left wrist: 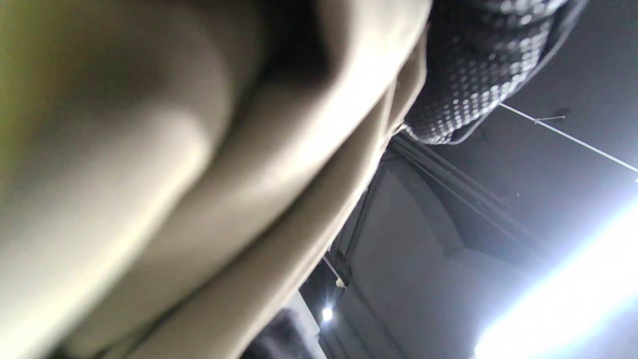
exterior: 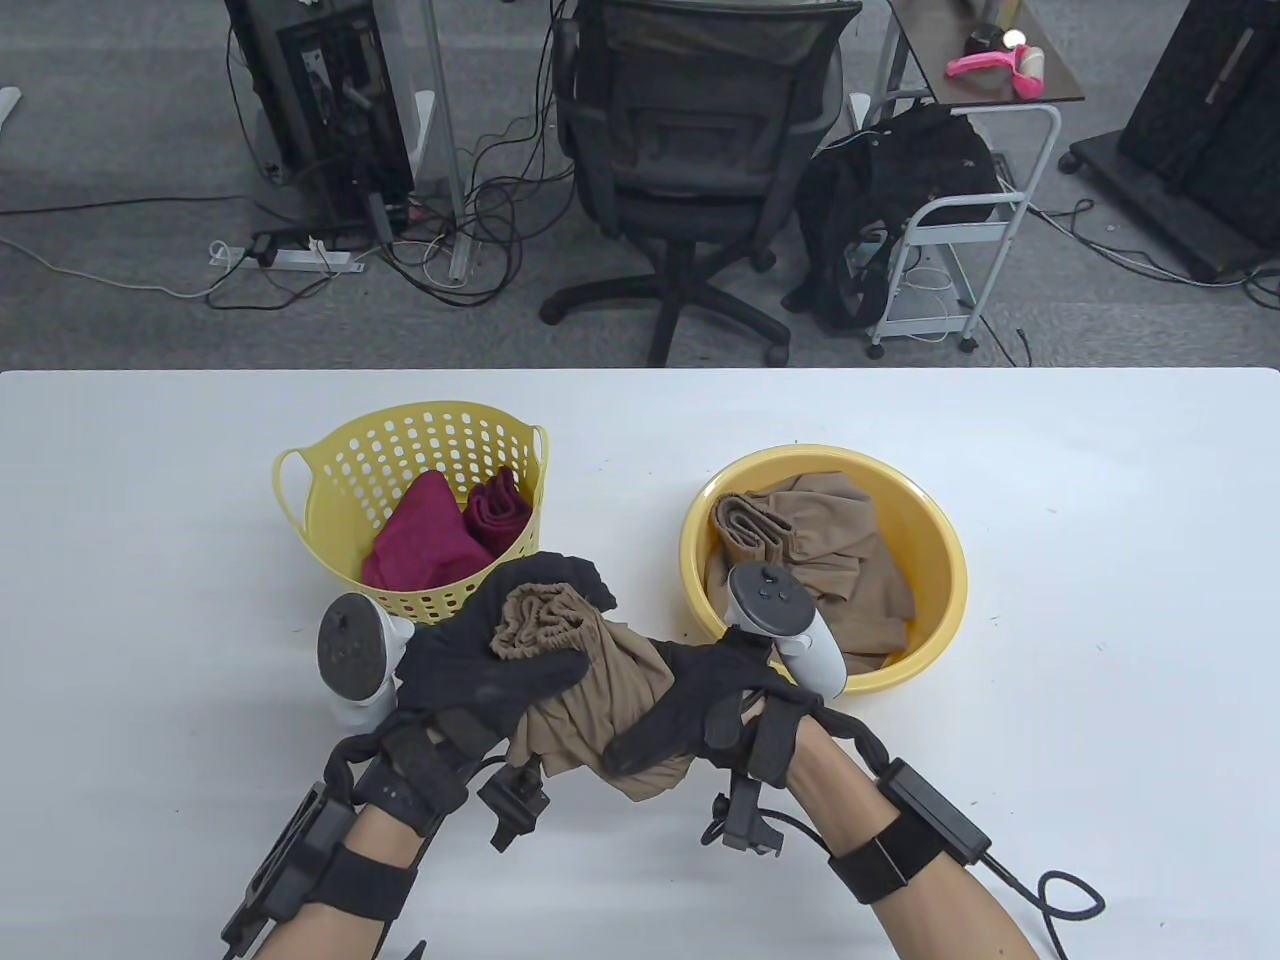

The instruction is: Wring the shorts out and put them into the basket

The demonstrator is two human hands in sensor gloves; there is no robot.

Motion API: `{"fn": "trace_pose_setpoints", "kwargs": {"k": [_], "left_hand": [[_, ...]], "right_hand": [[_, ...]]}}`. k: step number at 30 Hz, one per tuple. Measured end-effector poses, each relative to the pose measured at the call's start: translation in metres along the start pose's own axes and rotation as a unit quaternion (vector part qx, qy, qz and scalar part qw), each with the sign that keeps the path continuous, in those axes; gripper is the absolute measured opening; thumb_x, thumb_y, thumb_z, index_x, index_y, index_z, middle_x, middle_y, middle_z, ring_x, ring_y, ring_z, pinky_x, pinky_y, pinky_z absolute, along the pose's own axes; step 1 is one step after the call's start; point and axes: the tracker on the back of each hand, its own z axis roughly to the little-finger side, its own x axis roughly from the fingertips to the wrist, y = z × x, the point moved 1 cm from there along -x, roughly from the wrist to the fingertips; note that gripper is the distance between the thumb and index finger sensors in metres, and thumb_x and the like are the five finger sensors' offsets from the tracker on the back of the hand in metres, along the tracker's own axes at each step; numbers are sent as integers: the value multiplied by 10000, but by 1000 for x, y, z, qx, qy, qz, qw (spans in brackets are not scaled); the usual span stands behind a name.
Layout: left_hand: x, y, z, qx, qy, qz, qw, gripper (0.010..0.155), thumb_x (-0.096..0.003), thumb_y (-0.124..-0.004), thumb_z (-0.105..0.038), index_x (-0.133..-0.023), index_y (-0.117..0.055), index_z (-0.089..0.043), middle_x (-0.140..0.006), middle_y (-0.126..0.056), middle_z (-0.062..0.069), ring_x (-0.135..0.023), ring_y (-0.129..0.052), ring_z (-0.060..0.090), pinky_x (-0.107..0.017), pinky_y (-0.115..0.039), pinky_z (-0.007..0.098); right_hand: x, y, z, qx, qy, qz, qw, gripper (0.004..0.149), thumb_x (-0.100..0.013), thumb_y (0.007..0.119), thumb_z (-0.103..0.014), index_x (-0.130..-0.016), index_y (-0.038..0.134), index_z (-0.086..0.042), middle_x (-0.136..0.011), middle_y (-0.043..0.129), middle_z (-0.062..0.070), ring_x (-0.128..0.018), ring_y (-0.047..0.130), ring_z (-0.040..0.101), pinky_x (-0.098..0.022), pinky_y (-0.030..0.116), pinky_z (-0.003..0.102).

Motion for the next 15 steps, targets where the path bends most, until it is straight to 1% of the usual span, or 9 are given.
{"fn": "trace_pose_setpoints", "kwargs": {"k": [3, 6, 7, 10, 15], "left_hand": [[1, 0, 3, -5, 12, -8, 1000, 735, -501, -952, -504, -1056, -539, -254, -1082, -709, 113, -939, -842, 417, -682, -682, 646], [2, -1, 5, -20, 29, -20, 999, 738, -508, -938, -517, -1059, -529, -244, -1079, -708, 114, -933, -842, 416, -678, -682, 645], [3, -1, 5, -23, 33, -23, 999, 739, -515, -931, -521, -1062, -520, -240, -1079, -705, 116, -933, -839, 416, -677, -681, 645], [4, -2, 7, -36, 48, -33, 998, 742, -524, -914, -535, -1065, -509, -229, -1073, -706, 120, -927, -840, 414, -670, -685, 644], [6, -6, 10, -78, 73, -45, 993, 738, -537, -889, -550, -1064, -503, -207, -1049, -714, 133, -913, -830, 421, -661, -680, 645]], "right_hand": [[3, 1, -5, 40, -12, 33, 999, 810, -343, 1065, -454, -917, 636, -77, -738, 853, 33, -458, 937, 207, -333, 831, 326], [6, 2, -10, 90, -29, 80, 992, 786, -326, 1077, -439, -889, 663, -80, -700, 870, 22, -424, 939, 196, -314, 830, 329], [7, 1, -11, 99, -31, 87, 991, 778, -323, 1080, -435, -882, 669, -81, -691, 874, 17, -414, 939, 194, -310, 830, 330], [10, 2, -19, 156, -47, 123, 979, 750, -312, 1085, -424, -856, 694, -87, -657, 887, 8, -384, 937, 188, -296, 827, 336], [13, 5, -25, 234, -46, 149, 960, 746, -305, 1088, -419, -849, 702, -84, -647, 891, 11, -376, 937, 187, -291, 827, 339]]}}
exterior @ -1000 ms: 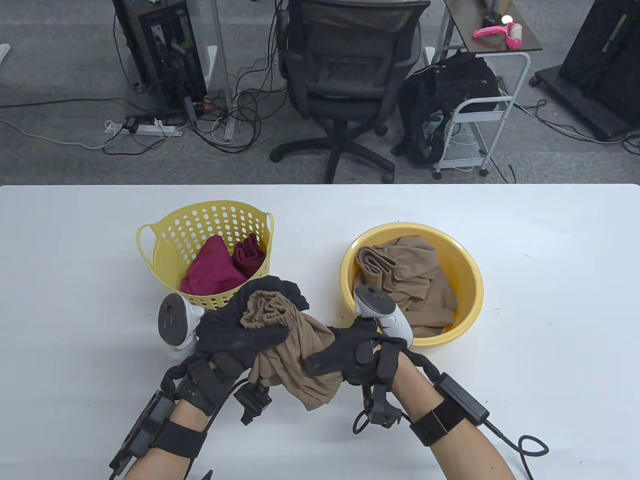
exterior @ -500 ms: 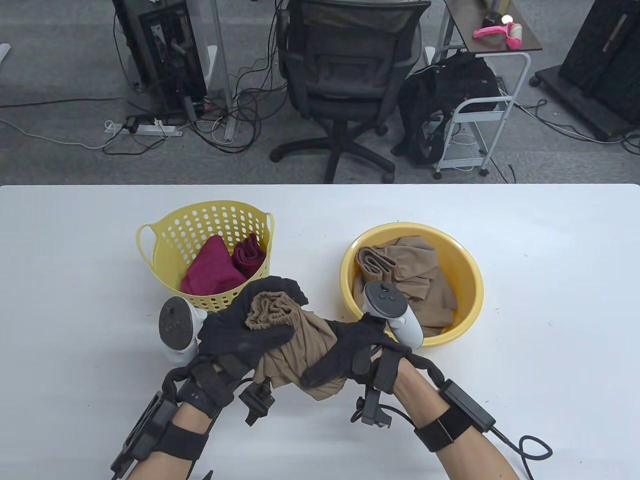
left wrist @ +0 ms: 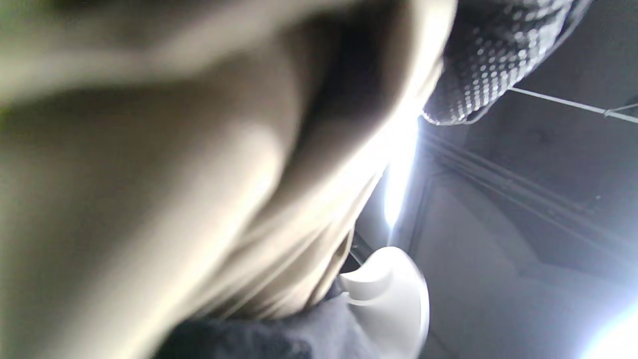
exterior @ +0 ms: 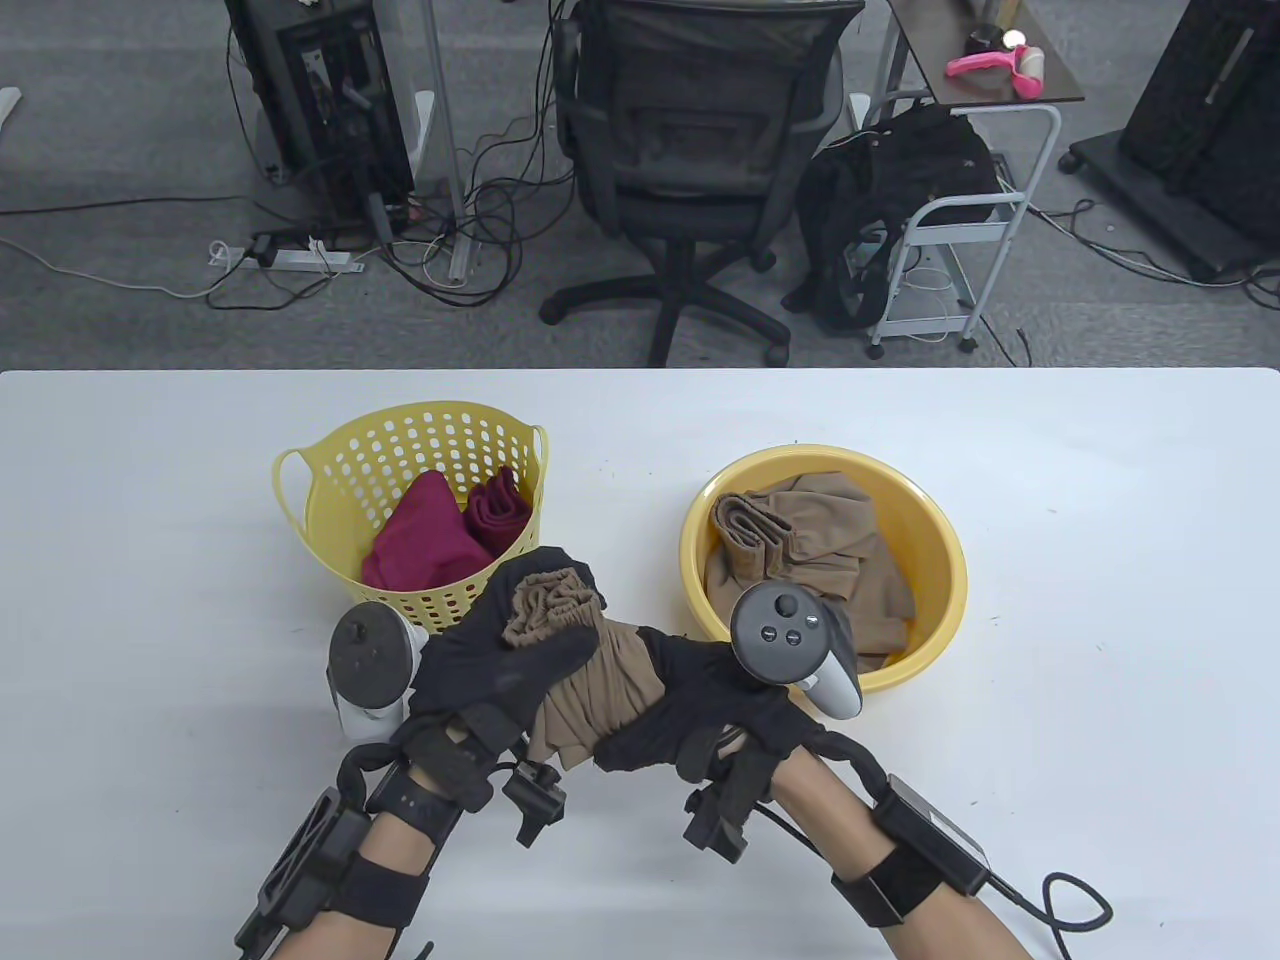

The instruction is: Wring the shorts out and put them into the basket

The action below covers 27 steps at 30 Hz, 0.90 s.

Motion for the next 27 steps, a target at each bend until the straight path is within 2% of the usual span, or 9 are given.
{"fn": "trace_pose_setpoints", "kwargs": {"k": [8, 13, 19, 27], "left_hand": [[0, -8, 3, -78, 43, -10, 996, 727, -567, -852, -567, -1058, -503, -160, -994, -739, 174, -830, -860, 428, -622, -704, 636], [0, -12, 6, -116, 68, -18, 991, 724, -583, -825, -581, -1053, -508, -131, -961, -762, 193, -777, -887, 427, -595, -730, 627], [0, -15, 7, -145, 89, -25, 985, 720, -597, -789, -598, -1042, -524, -98, -918, -792, 210, -717, -921, 420, -553, -760, 615], [1, -18, 10, -175, 131, -28, 975, 698, -618, -743, -601, -1015, -565, -55, -833, -845, 235, -604, -969, 406, -466, -802, 593]], "right_hand": [[6, 1, -9, 145, -16, 52, 988, 731, -304, 1086, -411, -839, 717, -77, -634, 901, 20, -362, 938, 190, -281, 826, 343], [12, 3, -17, 244, -27, 92, 965, 716, -304, 1082, -409, -831, 729, -78, -620, 909, 23, -345, 939, 184, -272, 827, 343], [18, 6, -26, 325, -40, 134, 935, 691, -306, 1082, -408, -816, 748, -83, -597, 921, 21, -325, 940, 179, -262, 829, 343], [21, 13, -34, 415, -74, 155, 893, 675, -313, 1081, -397, -813, 753, -84, -594, 924, 24, -324, 941, 178, -261, 831, 344]]}}
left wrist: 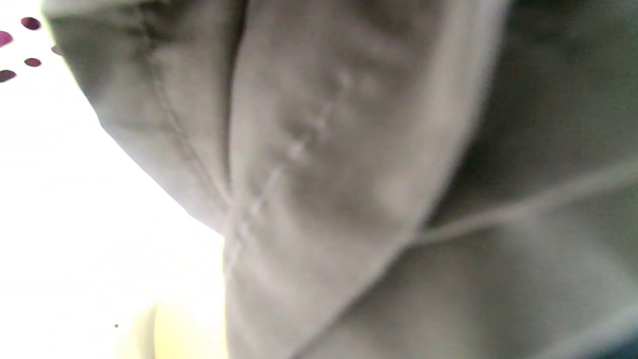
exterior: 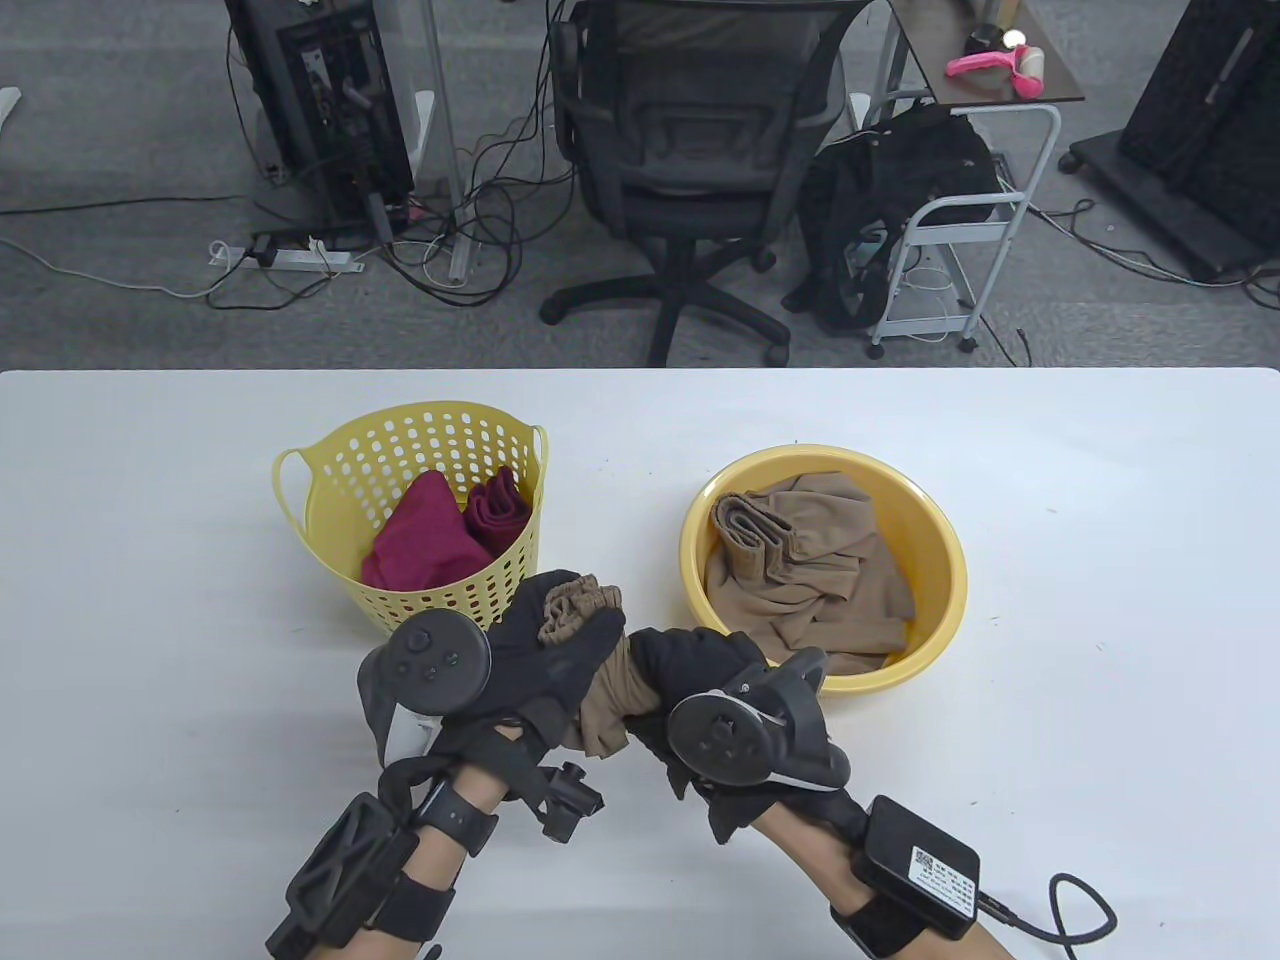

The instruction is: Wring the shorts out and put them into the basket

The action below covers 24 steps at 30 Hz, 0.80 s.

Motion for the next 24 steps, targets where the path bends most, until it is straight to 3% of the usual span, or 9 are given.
{"fn": "trace_pose_setpoints", "kwargs": {"k": [8, 24], "left_hand": [[-2, -1, 1, -12, 39, 5, 999, 668, -631, -721, -585, -976, -633, -20, -735, -904, 253, -473, -1023, 381, -367, -850, 555], [-9, -2, 4, -25, 94, 30, 995, 657, -622, -723, -578, -864, -783, 30, -514, -1015, 229, -233, -1091, 284, -199, -924, 461]], "right_hand": [[3, -2, -14, 115, -37, 35, 992, 654, -345, 1065, -367, -830, 727, -87, -622, 906, 26, -361, 938, 179, -297, 836, 352], [8, -1, -24, 223, -87, 66, 969, 652, -378, 1039, -360, -859, 689, -92, -665, 881, 24, -420, 942, 160, -342, 856, 335]]}}
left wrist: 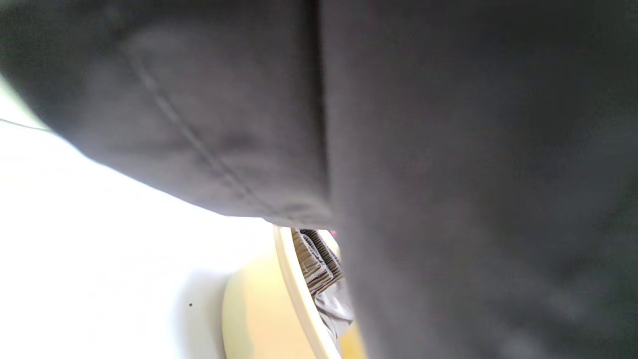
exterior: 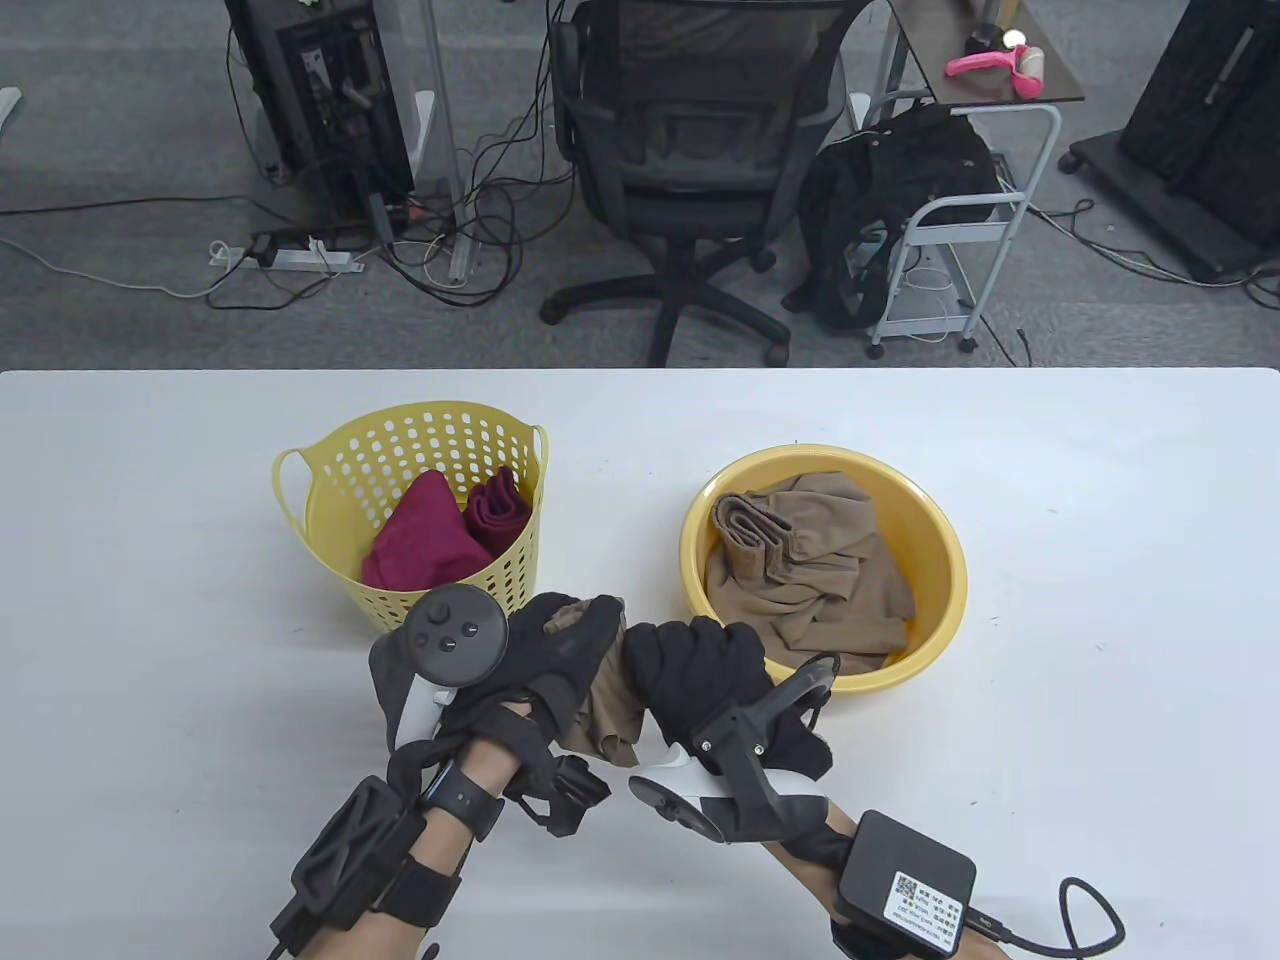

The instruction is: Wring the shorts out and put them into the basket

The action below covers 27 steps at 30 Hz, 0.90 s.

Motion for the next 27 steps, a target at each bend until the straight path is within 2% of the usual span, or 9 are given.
{"fn": "trace_pose_setpoints", "kwargs": {"k": [27], "left_hand": [[-1, 1, -1, 0, -11, 1, 1000, 696, -615, -699, -607, -881, -753, 33, -546, -1003, 228, -270, -1083, 298, -233, -910, 478]], "right_hand": [[-1, -1, 3, -7, 1, 2, 1000, 667, -374, 1041, -375, -861, 686, -91, -666, 881, 25, -423, 941, 167, -346, 851, 345]]}}
